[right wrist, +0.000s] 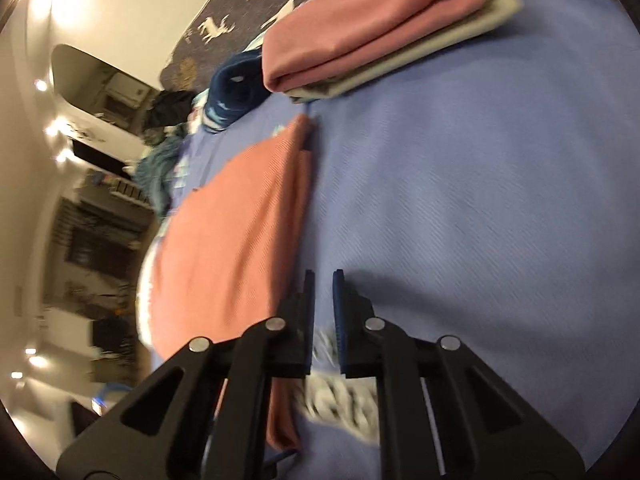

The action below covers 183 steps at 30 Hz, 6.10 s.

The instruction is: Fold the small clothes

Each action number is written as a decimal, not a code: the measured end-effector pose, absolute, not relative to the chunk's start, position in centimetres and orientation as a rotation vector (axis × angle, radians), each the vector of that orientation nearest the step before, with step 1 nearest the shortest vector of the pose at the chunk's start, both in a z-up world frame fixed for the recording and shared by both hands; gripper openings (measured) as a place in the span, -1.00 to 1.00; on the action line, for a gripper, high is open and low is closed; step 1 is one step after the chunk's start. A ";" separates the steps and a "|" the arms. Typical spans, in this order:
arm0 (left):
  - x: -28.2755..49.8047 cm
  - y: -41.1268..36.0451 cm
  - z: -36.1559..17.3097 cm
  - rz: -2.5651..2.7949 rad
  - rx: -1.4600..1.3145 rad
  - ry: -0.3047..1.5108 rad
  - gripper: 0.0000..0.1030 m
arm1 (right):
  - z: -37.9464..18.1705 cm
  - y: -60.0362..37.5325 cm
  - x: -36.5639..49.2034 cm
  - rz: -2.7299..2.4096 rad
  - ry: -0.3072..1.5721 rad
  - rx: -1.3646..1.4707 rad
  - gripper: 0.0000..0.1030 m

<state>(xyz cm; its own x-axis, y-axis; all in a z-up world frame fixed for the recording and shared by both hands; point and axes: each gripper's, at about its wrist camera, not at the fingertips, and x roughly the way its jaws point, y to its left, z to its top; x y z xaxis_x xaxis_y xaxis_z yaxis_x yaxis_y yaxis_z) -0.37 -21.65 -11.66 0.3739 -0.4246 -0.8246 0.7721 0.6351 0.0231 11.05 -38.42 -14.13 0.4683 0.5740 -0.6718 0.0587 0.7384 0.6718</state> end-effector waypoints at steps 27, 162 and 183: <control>-0.4 -22.2 -12.3 -0.818 0.449 0.899 -0.32 | -13.3 -36.2 18.7 0.361 0.964 0.617 -0.99; 2.7 22.7 -13.5 -0.412 -0.425 0.864 -0.48 | -13.5 8.3 2.5 0.464 0.723 -0.743 0.07; 6.7 24.0 -13.5 -0.412 -0.523 0.863 -0.03 | -14.0 9.9 2.4 0.407 0.658 -0.749 -0.08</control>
<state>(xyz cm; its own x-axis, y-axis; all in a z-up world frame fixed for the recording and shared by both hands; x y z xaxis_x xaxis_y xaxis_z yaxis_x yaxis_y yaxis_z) 6.75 23.96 -13.54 0.5861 -0.5392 -0.6048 0.1308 0.7996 -0.5860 2.42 9.92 -14.02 0.7289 0.1089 -0.6759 -0.5560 0.6703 -0.4915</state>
